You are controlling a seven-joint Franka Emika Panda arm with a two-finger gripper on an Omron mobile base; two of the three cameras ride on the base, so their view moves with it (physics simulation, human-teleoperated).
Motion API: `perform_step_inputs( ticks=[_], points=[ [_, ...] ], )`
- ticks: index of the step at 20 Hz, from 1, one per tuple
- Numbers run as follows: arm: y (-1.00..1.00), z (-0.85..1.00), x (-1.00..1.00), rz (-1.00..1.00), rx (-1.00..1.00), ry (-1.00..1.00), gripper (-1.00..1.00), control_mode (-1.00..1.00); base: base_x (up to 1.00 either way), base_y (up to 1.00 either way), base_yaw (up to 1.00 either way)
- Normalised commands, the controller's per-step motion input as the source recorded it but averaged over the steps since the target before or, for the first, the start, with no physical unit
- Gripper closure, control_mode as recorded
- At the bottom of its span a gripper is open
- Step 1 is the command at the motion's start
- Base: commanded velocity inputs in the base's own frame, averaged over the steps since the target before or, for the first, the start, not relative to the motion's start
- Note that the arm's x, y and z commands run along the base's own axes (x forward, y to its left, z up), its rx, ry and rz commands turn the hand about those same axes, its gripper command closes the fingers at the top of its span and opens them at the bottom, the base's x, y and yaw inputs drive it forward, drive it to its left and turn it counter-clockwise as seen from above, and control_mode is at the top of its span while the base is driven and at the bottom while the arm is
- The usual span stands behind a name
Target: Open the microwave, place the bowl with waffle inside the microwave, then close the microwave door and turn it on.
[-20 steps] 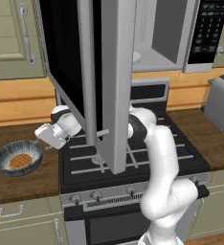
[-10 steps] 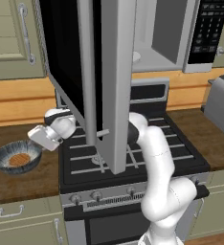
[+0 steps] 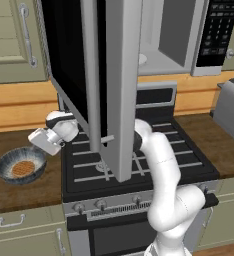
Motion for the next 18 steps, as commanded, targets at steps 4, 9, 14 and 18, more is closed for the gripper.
perform_step_inputs(
  ticks=[4, 9, 14, 18],
  points=[
    [0.00, 0.00, -0.47, 0.00, 0.00, -0.06, 1.00, -1.00, 0.00, 0.00, 0.00],
    [-0.08, 0.00, -0.64, 0.00, 0.00, -0.10, 1.00, -1.00, 0.00, 0.00, 0.00],
    [-0.42, 0.01, -0.63, -0.06, 0.00, -0.20, 1.00, -1.00, 0.00, 0.00, 0.00],
    [-0.62, 0.20, -0.38, -0.07, 0.00, -0.25, 1.00, -1.00, 0.00, 0.00, 0.00]
  ],
)
